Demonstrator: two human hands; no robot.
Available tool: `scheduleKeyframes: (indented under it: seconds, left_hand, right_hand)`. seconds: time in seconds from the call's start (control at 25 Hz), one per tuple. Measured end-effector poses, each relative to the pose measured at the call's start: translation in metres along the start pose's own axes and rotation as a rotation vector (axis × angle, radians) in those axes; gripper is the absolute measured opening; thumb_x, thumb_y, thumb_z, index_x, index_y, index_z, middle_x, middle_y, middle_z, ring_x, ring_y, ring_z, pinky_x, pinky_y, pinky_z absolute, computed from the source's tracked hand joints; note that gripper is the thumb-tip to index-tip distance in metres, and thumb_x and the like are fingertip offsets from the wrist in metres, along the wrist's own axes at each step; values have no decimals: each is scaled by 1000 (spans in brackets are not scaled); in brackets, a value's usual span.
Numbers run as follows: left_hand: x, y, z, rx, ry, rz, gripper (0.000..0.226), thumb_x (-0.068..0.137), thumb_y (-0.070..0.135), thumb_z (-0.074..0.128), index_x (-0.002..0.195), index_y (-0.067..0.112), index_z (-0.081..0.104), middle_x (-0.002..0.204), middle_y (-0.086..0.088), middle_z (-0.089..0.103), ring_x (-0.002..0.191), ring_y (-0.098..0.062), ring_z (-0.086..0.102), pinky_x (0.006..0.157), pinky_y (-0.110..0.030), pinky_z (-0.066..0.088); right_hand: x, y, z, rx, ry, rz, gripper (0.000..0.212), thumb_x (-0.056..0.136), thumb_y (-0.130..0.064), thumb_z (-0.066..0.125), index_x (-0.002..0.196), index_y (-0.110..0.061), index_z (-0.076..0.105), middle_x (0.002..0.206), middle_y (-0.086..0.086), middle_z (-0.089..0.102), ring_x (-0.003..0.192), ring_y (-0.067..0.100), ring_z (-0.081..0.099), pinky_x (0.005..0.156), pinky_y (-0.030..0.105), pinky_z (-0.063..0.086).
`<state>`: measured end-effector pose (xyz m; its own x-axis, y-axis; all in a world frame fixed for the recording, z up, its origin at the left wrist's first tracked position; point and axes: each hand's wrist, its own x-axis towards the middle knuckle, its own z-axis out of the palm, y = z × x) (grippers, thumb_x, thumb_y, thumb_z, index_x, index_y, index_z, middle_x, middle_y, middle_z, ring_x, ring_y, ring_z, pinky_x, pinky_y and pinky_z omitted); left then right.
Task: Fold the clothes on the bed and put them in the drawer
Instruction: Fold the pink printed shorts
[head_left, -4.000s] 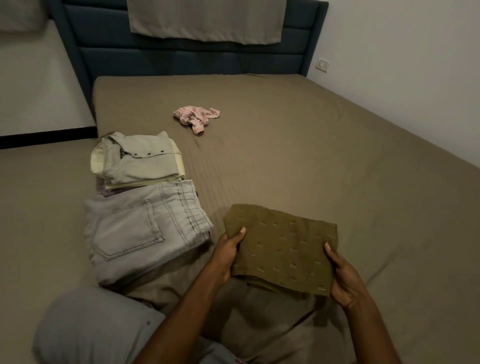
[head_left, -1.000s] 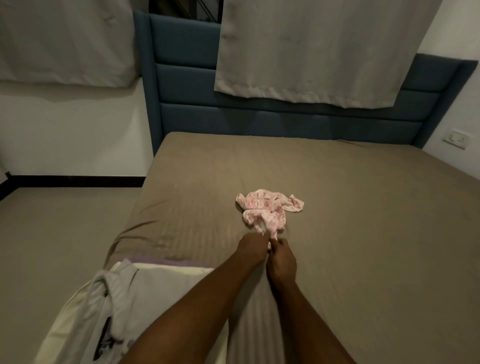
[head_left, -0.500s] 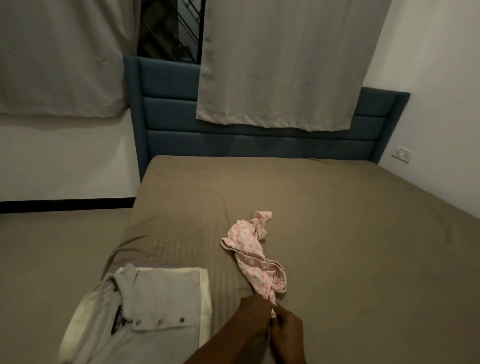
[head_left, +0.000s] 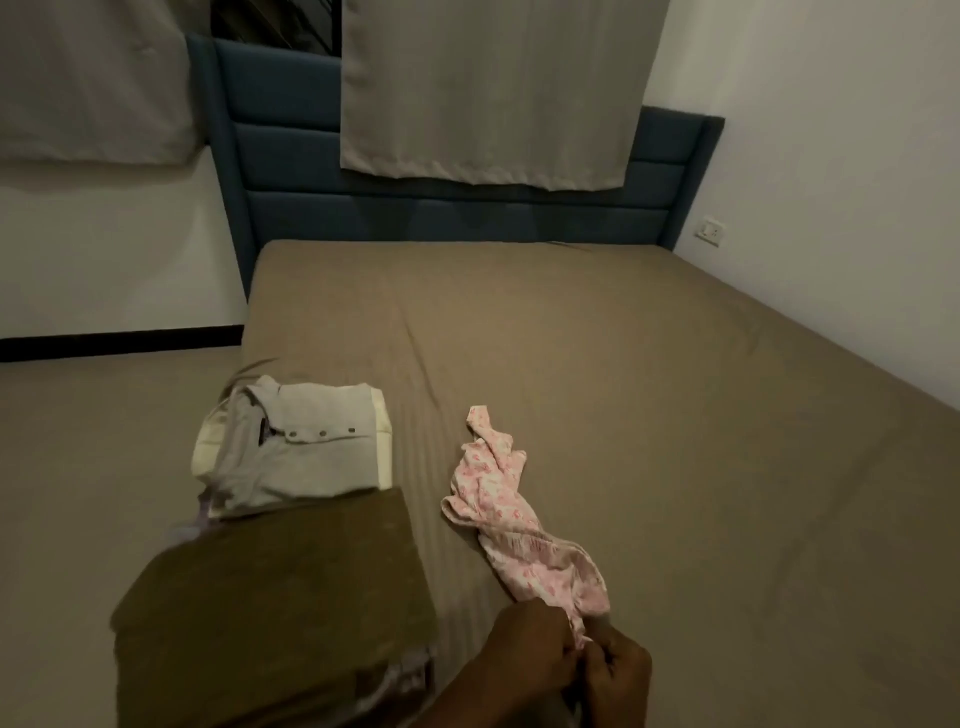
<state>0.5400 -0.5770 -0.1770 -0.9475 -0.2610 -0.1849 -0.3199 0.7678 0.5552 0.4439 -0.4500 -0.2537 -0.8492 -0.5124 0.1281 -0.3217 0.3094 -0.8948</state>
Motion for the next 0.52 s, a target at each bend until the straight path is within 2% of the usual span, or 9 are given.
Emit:
scheduleKeyframes:
  seconds: [0.04, 0.12, 0.16, 0.24, 0.32, 0.36, 0.44, 0.52]
  left_hand:
    - [-19, 10, 10, -37, -33, 52, 40, 88, 42, 52, 79, 8, 72, 79, -16, 70, 63, -20, 51, 59, -33, 37]
    - [-46, 20, 26, -104, -122, 116, 32, 85, 40, 61, 84, 11, 75, 79, -9, 73, 56, -12, 50, 54, -29, 39]
    - [-54, 22, 29, -122, -152, 96, 28, 84, 38, 63, 87, 13, 77, 81, -6, 74, 58, -12, 55, 56, -30, 44]
    - [-57, 18, 28, -127, -37, 23, 24, 79, 33, 63, 86, 14, 77, 82, -2, 75, 66, -13, 62, 64, -34, 52]
    - [-55, 7, 20, -49, 217, -121, 22, 79, 29, 65, 97, 19, 73, 93, 2, 74, 82, -14, 66, 75, -36, 55]
    - [-54, -2, 20, 26, 301, -170, 28, 82, 26, 66, 109, 24, 68, 105, 2, 72, 95, -17, 65, 82, -36, 54]
    - [-50, -23, 21, 177, 322, -183, 45, 89, 22, 61, 134, 23, 53, 133, -2, 58, 122, -23, 53, 97, -39, 49]
    - [-43, -44, 25, 223, 331, -205, 56, 95, 27, 53, 150, 22, 40, 153, -6, 40, 141, -27, 37, 111, -39, 40]
  right_hand:
    - [-24, 8, -15, -31, -12, -8, 24, 77, -16, 55, 68, -25, 76, 50, 0, 61, 48, 9, 56, 45, 35, 47]
    - [-67, 18, -45, -74, -37, 18, 24, 77, -21, 54, 69, -22, 77, 56, -1, 67, 55, 8, 63, 49, 39, 51]
    - [-83, 17, -59, -91, -55, 29, 26, 77, -28, 56, 77, -27, 82, 64, -4, 73, 64, 5, 69, 55, 36, 54]
    - [-97, 14, -81, -150, 0, 35, 33, 71, -47, 57, 95, -41, 78, 77, -11, 76, 74, 4, 71, 66, 31, 54]
    - [-96, 6, -92, -252, 80, 85, 36, 64, -45, 59, 99, -43, 62, 68, -7, 71, 61, 19, 66, 55, 33, 47]
    - [-96, 0, -91, -259, 100, 108, 32, 63, -39, 58, 95, -43, 56, 67, -11, 68, 57, 17, 62, 54, 31, 45]
    - [-92, -11, -85, -172, 119, 143, 30, 66, -34, 57, 95, -43, 57, 80, -24, 69, 69, 8, 66, 65, 33, 51]
    - [-78, -14, -77, -45, 113, 225, 35, 70, -35, 61, 104, -39, 62, 90, -23, 72, 82, 9, 70, 79, 39, 56]
